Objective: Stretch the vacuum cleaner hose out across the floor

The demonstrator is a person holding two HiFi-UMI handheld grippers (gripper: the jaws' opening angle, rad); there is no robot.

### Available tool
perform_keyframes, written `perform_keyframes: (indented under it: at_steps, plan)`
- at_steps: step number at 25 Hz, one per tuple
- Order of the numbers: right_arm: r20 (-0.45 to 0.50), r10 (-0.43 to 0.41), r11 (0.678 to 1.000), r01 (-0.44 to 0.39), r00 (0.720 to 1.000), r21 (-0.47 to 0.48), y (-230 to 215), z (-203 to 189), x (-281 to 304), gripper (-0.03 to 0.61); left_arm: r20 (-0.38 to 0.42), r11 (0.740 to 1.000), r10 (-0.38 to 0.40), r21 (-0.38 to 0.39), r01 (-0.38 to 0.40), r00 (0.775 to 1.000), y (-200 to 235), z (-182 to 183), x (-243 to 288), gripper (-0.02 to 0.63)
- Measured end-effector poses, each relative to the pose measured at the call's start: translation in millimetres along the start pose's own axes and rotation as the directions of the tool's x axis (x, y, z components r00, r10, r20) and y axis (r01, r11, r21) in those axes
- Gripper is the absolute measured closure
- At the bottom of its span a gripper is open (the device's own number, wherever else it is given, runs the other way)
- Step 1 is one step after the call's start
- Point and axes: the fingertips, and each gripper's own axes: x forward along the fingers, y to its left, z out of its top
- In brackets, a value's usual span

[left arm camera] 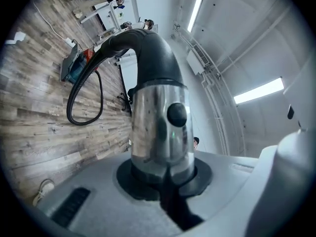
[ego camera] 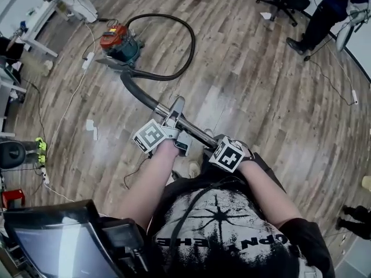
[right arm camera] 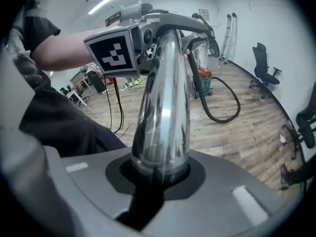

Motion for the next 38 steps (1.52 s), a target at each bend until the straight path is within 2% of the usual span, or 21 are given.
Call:
perform_keyframes:
  at_steps: [1, 2, 5, 9, 15, 19, 21, 28, 38]
  plan:
    - [-0.006, -0.002, 1.000, 0.002, 1.000, 0.002, 4.9, -7.6, -4.0, 0.500, -0.008, 0.998, 0.027, 0.049, -0.026, 1.000, 0.6, -5.1, -5.4, 0.578]
    - [-0.013, -0.004, 1.000, 0.004, 1.000, 0.003, 8.3, -14.8, -9.1, 0.500, -0.007, 0.998, 0.026, 0.050, -0.026, 1.000, -3.5, -11.6, -7.4, 0.578]
    - [-0.013, -0.013, 1.000, 0.013, 1.000, -0.018, 9.9, -28.4, -28.2, 0.500, 0.028, 0.998, -0.036, -0.057, 0.037, 0.999, -26.8, -32.1, -2.8, 0.578]
    - [-0.002, -0.023, 0.998, 0.022, 1.000, -0.055, -5.3, -53.5, -51.9, 0.500, 0.067, 0.998, -0.048, -0.025, 0.050, 0.997, -50.2, -53.2, 11.5, 0.578]
    - [0.004, -0.010, 0.994, 0.011, 1.000, -0.112, -39.6, -107.5, -96.5, 0.500, 0.117, 0.999, -0.039, -0.001, 0.039, 0.992, -83.0, -104.5, 48.8, 0.578]
    - [-0.004, 0.042, 0.993, -0.042, 0.999, -0.107, -46.9, -162.2, -112.3, 0.500, 0.131, 1.000, 0.005, -0.009, -0.004, 0.991, -85.9, -156.0, 65.8, 0.578]
    - [-0.011, 0.061, 0.991, -0.062, 0.998, -0.123, -48.9, -178.2, -115.6, 0.500, 0.150, 1.000, 0.020, -0.011, -0.018, 0.988, -84.8, -170.2, 66.8, 0.578]
    - [-0.017, 0.128, 0.981, -0.129, 0.992, -0.145, -38.3, -194.4, -120.5, 0.500, 0.176, 0.997, 0.083, -0.021, -0.080, 0.981, -86.0, -186.1, 57.6, 0.578]
    - [-0.003, 0.108, 0.980, -0.107, 0.994, -0.166, -17.6, -195.9, -124.4, 0.500, 0.188, 0.997, 0.065, 0.016, -0.069, 0.980, -99.1, -189.8, 33.7, 0.578]
